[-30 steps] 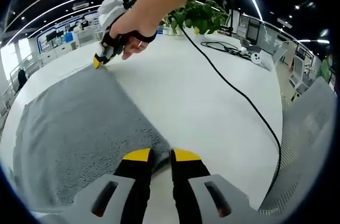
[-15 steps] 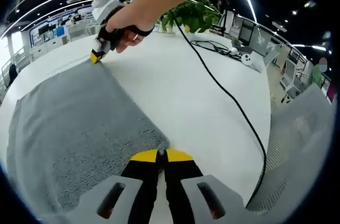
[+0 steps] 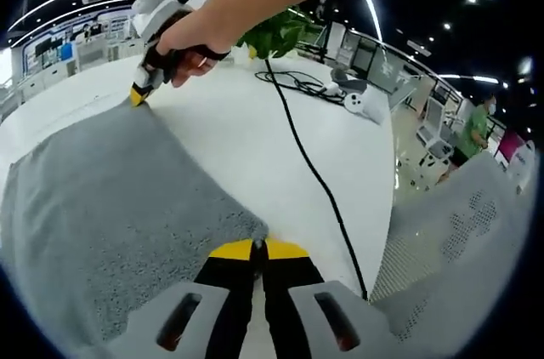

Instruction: Fold the towel on the table until its edges align and the towel forms a compact rectangular stack.

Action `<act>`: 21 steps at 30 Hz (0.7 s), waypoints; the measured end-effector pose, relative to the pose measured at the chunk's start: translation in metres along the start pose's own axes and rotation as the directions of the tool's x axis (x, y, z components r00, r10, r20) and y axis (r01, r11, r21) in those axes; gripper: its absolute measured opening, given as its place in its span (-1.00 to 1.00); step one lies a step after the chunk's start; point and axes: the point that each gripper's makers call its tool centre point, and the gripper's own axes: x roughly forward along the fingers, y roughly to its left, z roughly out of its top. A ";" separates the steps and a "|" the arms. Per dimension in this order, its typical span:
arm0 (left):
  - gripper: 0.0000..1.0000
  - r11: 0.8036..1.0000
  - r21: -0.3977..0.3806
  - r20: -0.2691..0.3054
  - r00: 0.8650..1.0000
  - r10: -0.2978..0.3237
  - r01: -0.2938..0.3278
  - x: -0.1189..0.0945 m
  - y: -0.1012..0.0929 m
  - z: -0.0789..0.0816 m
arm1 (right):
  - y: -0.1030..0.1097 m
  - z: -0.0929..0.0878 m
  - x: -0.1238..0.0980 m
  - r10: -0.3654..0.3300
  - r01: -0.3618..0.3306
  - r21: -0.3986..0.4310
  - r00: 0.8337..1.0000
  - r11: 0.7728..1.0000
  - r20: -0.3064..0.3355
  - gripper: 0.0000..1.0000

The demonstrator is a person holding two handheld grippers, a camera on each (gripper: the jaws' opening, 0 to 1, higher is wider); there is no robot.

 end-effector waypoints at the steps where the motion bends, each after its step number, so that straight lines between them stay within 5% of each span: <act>1: -0.95 1.000 0.002 0.009 1.000 -0.007 0.007 0.003 -0.005 0.005 | -0.005 -0.003 -0.005 -0.007 0.007 0.003 1.000 1.000 -0.002 -1.00; 9: -0.96 0.999 0.036 0.055 0.998 -0.040 0.038 0.013 -0.029 0.034 | -0.031 -0.017 -0.029 -0.037 0.037 0.002 0.999 0.999 0.008 -1.00; 21: -0.96 0.997 0.066 0.113 0.993 -0.043 0.036 0.012 -0.042 0.064 | -0.046 0.000 -0.058 -0.049 0.049 -0.002 0.997 0.999 0.056 -1.00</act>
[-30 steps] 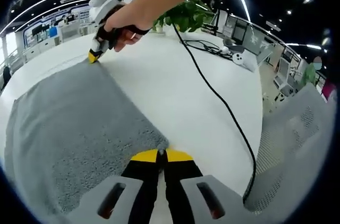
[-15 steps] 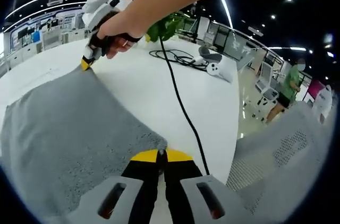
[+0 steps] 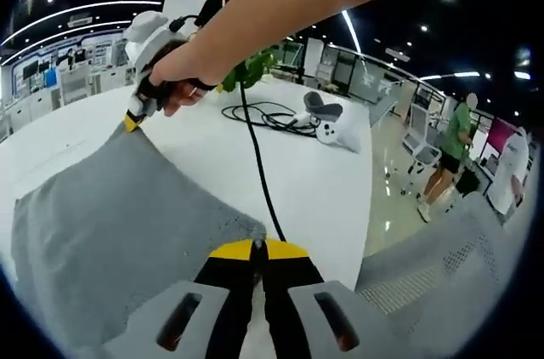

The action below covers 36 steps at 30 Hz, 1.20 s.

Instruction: Fold the towel on the table until its edges align and the towel forms a compact rectangular stack.

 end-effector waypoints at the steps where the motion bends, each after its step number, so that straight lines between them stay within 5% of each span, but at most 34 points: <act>1: -0.96 1.000 0.001 0.003 1.000 0.002 -0.002 -0.001 0.000 0.002 | 0.001 0.002 -0.002 0.001 -0.001 0.000 1.000 1.000 0.000 -1.00; 11: -0.96 0.999 -0.014 0.056 0.997 0.049 -0.048 -0.022 0.011 0.024 | 0.007 0.023 -0.013 -0.002 0.000 0.056 0.999 0.998 0.036 -1.00; 36: -0.96 0.978 -0.097 0.152 0.969 0.195 -0.182 -0.100 0.063 0.035 | 0.049 0.091 -0.031 -0.020 -0.001 0.172 0.993 0.985 0.120 -1.00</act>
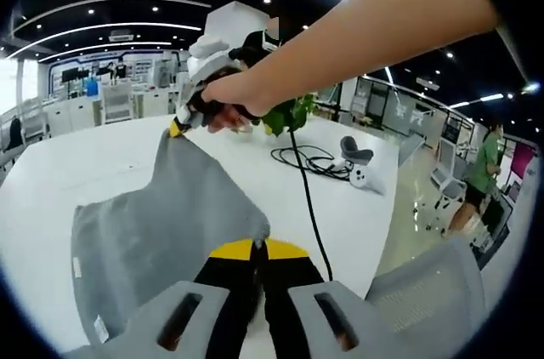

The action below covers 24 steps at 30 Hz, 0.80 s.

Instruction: Fold the towel on the table until its edges align and the towel forms a compact rectangular stack.

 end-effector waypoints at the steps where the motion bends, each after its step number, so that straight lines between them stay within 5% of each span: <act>1: -0.96 1.000 0.000 0.003 1.000 0.006 -0.006 -0.002 0.002 0.001 | 0.003 0.002 0.000 0.000 0.000 0.002 1.000 1.000 0.002 -1.00; 24: -0.95 0.996 -0.030 0.086 0.993 0.086 -0.084 -0.059 0.051 0.000 | 0.065 0.044 0.018 0.020 -0.021 0.026 0.999 0.999 0.034 -1.00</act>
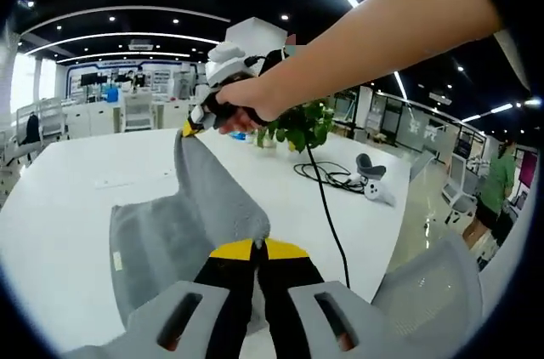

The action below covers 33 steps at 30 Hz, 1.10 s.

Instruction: Fold the towel on the table until its edges align and the towel forms a compact rectangular stack.

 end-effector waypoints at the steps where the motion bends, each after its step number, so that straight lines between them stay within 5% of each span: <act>1: -0.95 1.000 -0.001 0.001 1.000 0.003 -0.003 -0.002 0.002 -0.001 | 0.004 0.000 0.000 0.000 0.000 -0.001 1.000 1.000 0.001 -1.00; 15: -0.95 0.998 -0.043 -0.004 0.999 0.045 -0.046 -0.026 0.035 -0.013 | 0.045 0.004 0.025 0.027 -0.027 0.000 1.000 1.000 -0.007 -1.00; 33: -0.95 0.990 -0.105 -0.103 0.992 0.080 -0.090 -0.043 0.066 -0.058 | 0.087 -0.014 0.059 0.059 -0.061 -0.030 0.997 0.998 -0.047 -1.00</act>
